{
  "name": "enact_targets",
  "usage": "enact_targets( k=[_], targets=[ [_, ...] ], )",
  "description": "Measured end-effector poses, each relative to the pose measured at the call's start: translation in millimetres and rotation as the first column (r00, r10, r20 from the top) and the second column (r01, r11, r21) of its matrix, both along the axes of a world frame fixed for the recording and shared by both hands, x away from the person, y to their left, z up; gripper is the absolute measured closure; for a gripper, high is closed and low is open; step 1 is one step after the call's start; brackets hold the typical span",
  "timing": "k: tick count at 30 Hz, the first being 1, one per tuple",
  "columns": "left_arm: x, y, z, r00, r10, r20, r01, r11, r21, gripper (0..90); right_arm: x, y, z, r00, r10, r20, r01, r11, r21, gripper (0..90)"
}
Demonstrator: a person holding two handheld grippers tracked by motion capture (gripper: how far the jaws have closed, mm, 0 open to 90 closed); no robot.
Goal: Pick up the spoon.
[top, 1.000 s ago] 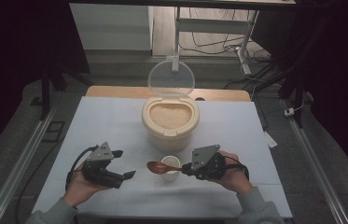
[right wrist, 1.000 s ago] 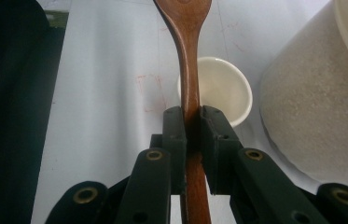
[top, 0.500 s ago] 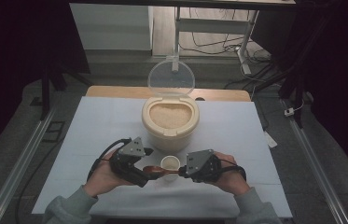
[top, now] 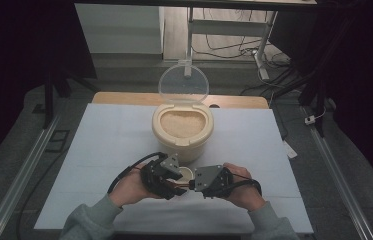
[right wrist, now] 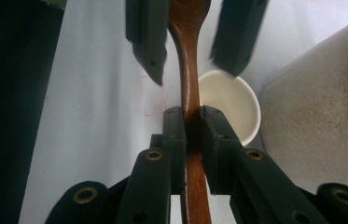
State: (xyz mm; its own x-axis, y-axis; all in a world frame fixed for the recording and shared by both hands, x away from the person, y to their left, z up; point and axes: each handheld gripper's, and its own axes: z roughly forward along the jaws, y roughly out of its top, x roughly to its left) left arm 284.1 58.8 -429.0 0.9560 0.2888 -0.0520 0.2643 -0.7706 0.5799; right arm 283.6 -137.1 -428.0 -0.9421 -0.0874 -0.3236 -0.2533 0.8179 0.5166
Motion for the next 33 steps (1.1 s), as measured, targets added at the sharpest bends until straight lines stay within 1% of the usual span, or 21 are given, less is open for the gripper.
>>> enact_targets(
  k=[2, 3, 4, 5, 7, 12, 13, 14, 17, 18, 20, 22, 23, 25, 26, 27, 28, 30, 31, 32, 33],
  targets=[
    [1.3, -1.9, -2.5, 0.9999, -0.013, -0.008, 0.014, 0.9997, 0.018, 59.8, -1.2, 0.6, 0.3, 1.0, 0.003, 0.009, -0.003, 1.0, -0.009, 80.3],
    [1.7, -2.7, -3.6, 0.9998, -0.02, -0.01, 0.02, 0.9993, 0.031, 59.8, -1.2, 0.6, 0.3, 1.0, 0.003, 0.009, -0.003, 1.0, -0.009, 80.3],
    [1.7, -3.7, -4.7, 0.9997, -0.024, -0.011, 0.024, 0.9989, 0.041, 65.9, -2.6, 1.6, 0.2, 0.9997, 0.01, 0.024, -0.01, 0.9999, -0.012, 80.2],
    [1.8, -4.5, -5.8, 0.9995, -0.03, -0.01, 0.03, 0.9984, 0.047, 65.9, -2.6, 1.6, 0.2, 0.9997, 0.01, 0.024, -0.01, 0.9999, -0.012, 80.2],
    [1.6, -6.3, -7.8, 0.999, -0.043, -0.008, 0.044, 0.9972, 0.061, 71.1, -6.3, 4.4, -0.7, 0.999, 0.016, 0.043, -0.015, 0.9992, -0.036, 80.2],
    [0.6, -9.5, -13.1, 0.9978, -0.065, -0.014, 0.066, 0.9943, 0.083, 75.1, -8.9, 8.1, -2.4, 0.9971, 0.04, 0.064, -0.037, 0.9976, -0.059, 80.1],
    [1.0, -9.8, -14.6, 0.9977, -0.066, -0.016, 0.067, 0.9943, 0.083, 75.7, -9.0, 8.6, -3.7, 0.9965, 0.045, 0.07, -0.042, 0.9981, -0.044, 80.1],
    [1.7, -9.7, -15.5, 0.9975, -0.068, -0.014, 0.069, 0.994, 0.085, 76.4, -9.3, 8.7, -2.4, 0.9967, 0.046, 0.067, -0.042, 0.997, -0.066, 80.1],
    [2.5, -9.2, -16.8, 0.9982, -0.06, 0.002, 0.06, 0.9955, 0.073, 77.4, -8.7, 8.6, -3.7, 0.9975, 0.034, 0.062, -0.031, 0.9986, -0.044, 80.0],
    [2.5, -8.7, -16.5, 0.9982, -0.059, 0.01, 0.058, 0.9957, 0.072, 77.5, -8.3, 8.1, -2.6, 0.9979, 0.029, 0.058, -0.026, 0.9983, -0.052, 79.7],
    [2.2, -7.7, -15.9, 0.9984, -0.053, 0.02, 0.051, 0.9967, 0.063, 77.8, -7.2, 6.7, -2.1, 0.9984, 0.014, 0.054, -0.013, 0.9997, -0.019, 78.6],
    [2.3, -6.5, -15.9, 0.9986, -0.042, 0.032, 0.041, 0.9977, 0.054, 77.9, -5.6, 4.2, 0.5, 0.9995, -0.012, 0.03, 0.011, 0.9997, 0.024, 75.1],
    [2.6, -5.8, -16.0, 0.9987, -0.035, 0.037, 0.033, 0.9984, 0.047, 78.0, -3.7, 0.0, 4.5, 0.999, -0.043, 0.009, 0.042, 0.995, 0.091, 66.8],
    [3.5, -3.7, -15.8, 0.9987, -0.018, 0.048, 0.017, 0.9993, 0.032, 78.1, -2.4, -6.3, 9.4, 0.9955, -0.093, -0.019, 0.095, 0.9817, 0.165, 60.9],
    [4.1, -2.4, -15.4, 0.9987, -0.014, 0.05, 0.012, 0.9996, 0.026, 78.1, -1.3, -9.9, 11.9, 0.9934, -0.11, -0.032, 0.114, 0.9737, 0.197, 58.6],
    [4.5, -1.0, -15.0, 0.9986, -0.007, 0.053, 0.006, 0.9998, 0.02, 78.1, -1.3, -9.9, 11.9, 0.9934, -0.11, -0.032, 0.114, 0.9737, 0.197, 58.6],
    [4.9, 0.3, -14.6, 0.9984, 0.001, 0.057, -0.001, 0.9999, 0.013, 78.1, -0.8, -13.8, 14.4, 0.9907, -0.128, -0.047, 0.135, 0.9635, 0.231, 55.5],
    [5.3, 3.2, -13.7, 0.9979, 0.013, 0.064, -0.013, 0.9999, -0.004, 78.2, -0.8, -21.2, 18.0, 0.9817, -0.172, -0.081, 0.189, 0.9339, 0.304, 51.4],
    [5.5, 4.6, -13.1, 0.9976, 0.018, 0.067, -0.017, 0.9998, -0.01, 78.2, -0.9, -28.8, 21.1, 0.968, -0.226, -0.109, 0.251, 0.8966, 0.365, 47.8],
    [5.6, 5.9, -12.6, 0.9972, 0.025, 0.07, -0.024, 0.9995, -0.021, 78.2, -0.9, -28.8, 21.1, 0.968, -0.226, -0.109, 0.251, 0.8966, 0.365, 47.8],
    [5.7, 7.2, -12.0, 0.9969, 0.031, 0.073, -0.029, 0.9992, -0.026, 78.2, 0.3, -37.6, 23.3, 0.9445, -0.287, -0.16, 0.328, 0.8482, 0.416, 45.0]
  ],
)
